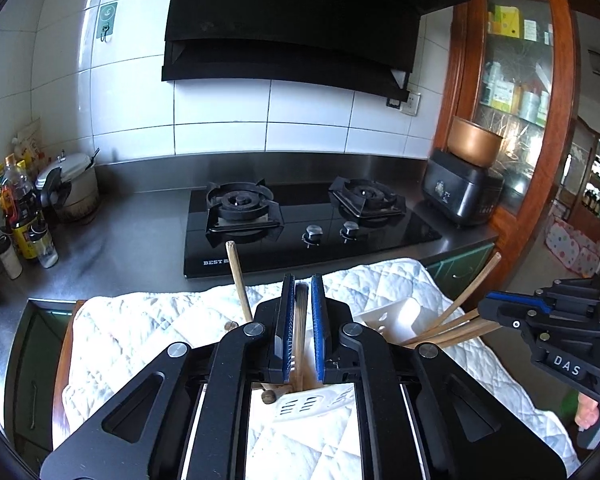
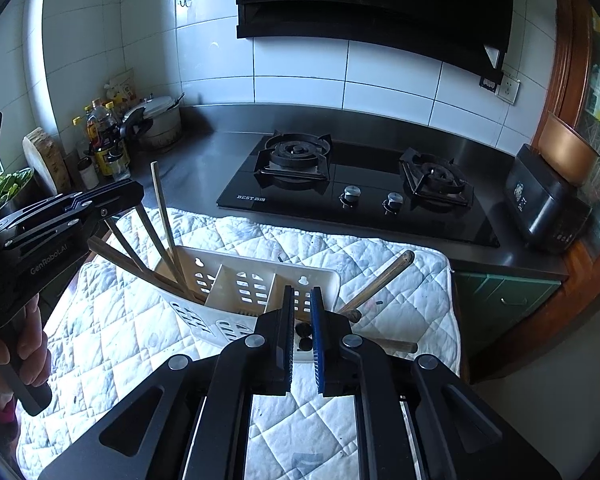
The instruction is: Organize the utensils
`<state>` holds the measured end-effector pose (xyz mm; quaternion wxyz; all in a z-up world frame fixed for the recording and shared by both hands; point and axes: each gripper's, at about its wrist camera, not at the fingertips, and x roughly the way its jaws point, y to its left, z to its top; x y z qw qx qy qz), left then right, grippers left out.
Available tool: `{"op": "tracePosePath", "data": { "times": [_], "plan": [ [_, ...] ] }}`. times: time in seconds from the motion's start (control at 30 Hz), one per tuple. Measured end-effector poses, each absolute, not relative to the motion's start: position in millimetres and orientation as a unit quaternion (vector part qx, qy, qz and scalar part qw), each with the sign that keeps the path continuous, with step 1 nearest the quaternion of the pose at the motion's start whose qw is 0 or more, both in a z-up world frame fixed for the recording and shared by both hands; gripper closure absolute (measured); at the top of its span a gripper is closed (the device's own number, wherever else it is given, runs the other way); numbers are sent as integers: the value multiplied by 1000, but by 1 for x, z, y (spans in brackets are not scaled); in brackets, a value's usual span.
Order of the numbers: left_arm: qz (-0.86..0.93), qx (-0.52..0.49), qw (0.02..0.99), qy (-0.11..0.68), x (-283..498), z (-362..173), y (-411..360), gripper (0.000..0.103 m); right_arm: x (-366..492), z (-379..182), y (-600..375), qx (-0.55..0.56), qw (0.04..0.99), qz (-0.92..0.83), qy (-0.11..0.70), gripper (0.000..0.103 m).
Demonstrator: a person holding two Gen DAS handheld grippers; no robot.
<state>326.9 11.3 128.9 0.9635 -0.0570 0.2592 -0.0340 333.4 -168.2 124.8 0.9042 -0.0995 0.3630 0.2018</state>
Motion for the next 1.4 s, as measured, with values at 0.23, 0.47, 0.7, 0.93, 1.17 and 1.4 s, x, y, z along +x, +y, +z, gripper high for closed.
{"op": "tracePosePath", "data": {
  "times": [0.23,0.47,0.7,0.93,1.17,1.4],
  "plan": [
    [-38,-52,967,245,310,143,9,77,318,142,-179,-87,917,198,335,69],
    [-33,-49,974,219,269,159,7,62,279,155,-193,-81,932,194,295,42],
    [-26,-42,978,201,212,164,5,39,227,152,-206,-75,943,186,265,19],
    [-20,-34,981,189,155,149,7,16,181,125,-213,-73,944,182,265,12],
    [2,-21,979,204,110,116,9,14,136,95,-215,-91,949,160,257,9],
    [24,-27,974,223,76,82,13,14,103,64,-215,-102,949,138,265,8]
  ]
}}
